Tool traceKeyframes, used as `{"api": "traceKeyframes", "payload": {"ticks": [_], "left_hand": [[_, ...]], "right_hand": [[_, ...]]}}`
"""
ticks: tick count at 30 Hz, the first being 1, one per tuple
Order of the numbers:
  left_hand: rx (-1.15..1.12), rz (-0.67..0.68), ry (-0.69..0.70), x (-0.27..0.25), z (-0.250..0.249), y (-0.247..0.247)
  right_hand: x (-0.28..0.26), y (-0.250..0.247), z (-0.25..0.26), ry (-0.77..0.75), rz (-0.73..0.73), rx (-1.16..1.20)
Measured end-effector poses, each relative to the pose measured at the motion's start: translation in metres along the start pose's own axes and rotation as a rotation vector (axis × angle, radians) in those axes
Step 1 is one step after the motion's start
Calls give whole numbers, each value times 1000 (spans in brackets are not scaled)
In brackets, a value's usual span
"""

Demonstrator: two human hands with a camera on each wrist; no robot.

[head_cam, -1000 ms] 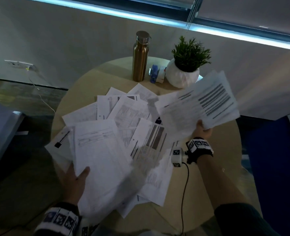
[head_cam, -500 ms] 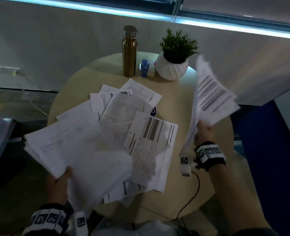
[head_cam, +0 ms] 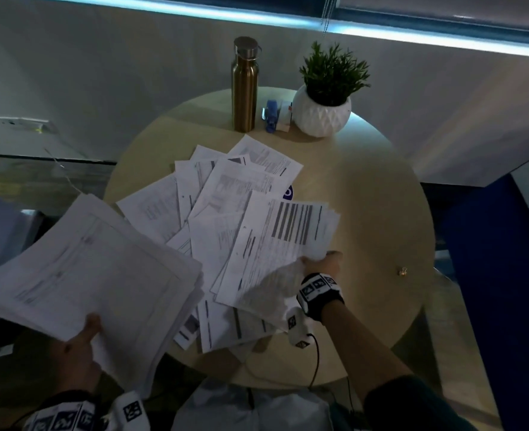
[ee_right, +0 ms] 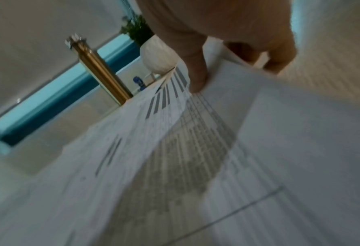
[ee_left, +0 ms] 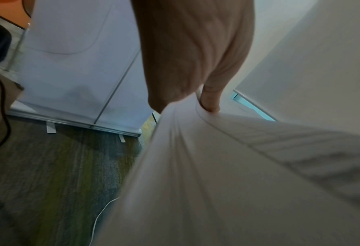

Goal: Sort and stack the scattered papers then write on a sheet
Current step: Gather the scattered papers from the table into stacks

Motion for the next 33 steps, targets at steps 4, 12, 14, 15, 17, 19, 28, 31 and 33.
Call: {"api": "traceKeyframes", "payload": {"ticks": [4, 12, 14, 15, 17, 19, 28, 31, 33], "left_hand": [[-9, -32, -29, 14, 13, -18], [50, -56, -122, 23, 38, -32], [73, -49, -158, 22, 42, -28], [89, -51, -162, 21, 42, -26], [77, -55, -149, 19, 40, -23], [49, -55, -126, 18, 39, -20], [119, -39, -88, 24, 49, -22], [246, -11, -53, 22, 51, -15], [362, 10, -23, 18, 50, -9]], "right_hand": [[3, -12, 10, -68, 20, 132], [-31, 20, 21, -335, 298, -212], [-45, 38, 13, -386, 280, -353], [-50, 44, 8, -381, 266, -398], [-57, 52, 2, -359, 250, -426], [-62, 54, 3, -325, 256, -407], [-60, 59, 5, -244, 360, -269], [-59, 54, 7, -294, 359, -227], [-59, 51, 6, -297, 345, -185]]}}
Point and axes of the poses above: each hand's wrist, its own x-axis towards the middle knuckle, its own y-axis out of the palm, z = x × y, the point moved 7 cm from there along x, towards the middle knuckle, and after that the axes turned 15 degrees about -z, right-handed, at the moved point
